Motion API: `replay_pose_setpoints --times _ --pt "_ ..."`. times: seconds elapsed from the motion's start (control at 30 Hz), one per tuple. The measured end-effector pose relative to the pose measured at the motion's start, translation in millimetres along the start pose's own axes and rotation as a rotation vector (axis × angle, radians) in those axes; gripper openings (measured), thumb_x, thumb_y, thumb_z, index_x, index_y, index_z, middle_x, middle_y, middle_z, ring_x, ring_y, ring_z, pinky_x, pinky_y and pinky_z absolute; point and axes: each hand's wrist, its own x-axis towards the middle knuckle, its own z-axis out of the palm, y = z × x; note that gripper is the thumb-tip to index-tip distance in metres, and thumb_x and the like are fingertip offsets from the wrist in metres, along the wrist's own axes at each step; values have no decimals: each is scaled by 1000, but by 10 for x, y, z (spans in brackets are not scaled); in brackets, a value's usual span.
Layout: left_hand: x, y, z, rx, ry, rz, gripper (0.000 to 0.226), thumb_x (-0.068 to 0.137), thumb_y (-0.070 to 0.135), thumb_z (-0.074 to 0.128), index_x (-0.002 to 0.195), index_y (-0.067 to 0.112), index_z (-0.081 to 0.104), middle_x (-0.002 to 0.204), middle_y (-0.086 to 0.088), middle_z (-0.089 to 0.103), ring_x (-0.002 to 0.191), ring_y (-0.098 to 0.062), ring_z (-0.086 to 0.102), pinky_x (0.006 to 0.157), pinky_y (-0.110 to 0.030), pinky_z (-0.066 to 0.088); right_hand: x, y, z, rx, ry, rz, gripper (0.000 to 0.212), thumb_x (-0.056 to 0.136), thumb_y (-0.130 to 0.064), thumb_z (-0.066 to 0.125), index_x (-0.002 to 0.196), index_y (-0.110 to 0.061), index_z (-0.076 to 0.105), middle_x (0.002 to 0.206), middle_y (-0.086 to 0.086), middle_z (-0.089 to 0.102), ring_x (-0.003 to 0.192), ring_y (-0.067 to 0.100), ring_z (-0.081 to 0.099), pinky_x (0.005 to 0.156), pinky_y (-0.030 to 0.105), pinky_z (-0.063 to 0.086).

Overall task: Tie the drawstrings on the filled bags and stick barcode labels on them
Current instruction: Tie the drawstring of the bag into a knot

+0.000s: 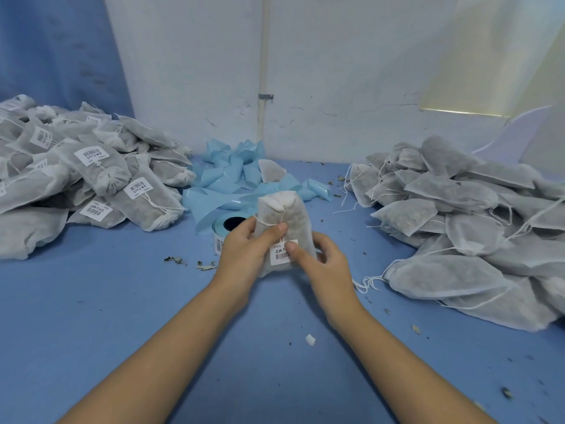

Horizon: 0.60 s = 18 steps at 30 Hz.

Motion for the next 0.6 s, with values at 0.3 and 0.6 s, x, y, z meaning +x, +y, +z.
replay_pose_setpoints --times 0.3,0.6 --pt "45 -106 -93 -94 -192 -170 34 76 21 70 104 2 68 101 -11 73 93 -22 71 73 -24 56 61 -13 -52 365 107 165 22 83 -20 70 97 -4 63 91 13 69 85 24 66 84 39 53" --pt "81 -72 -137 -100 -253 -176 37 70 25 71 102 5 69 101 -10 73 91 -21 71 68 -24 56 74 -25 -58 522 64 199 27 86 -17 67 102 3 63 98 18 70 91 25 68 84 34 56"
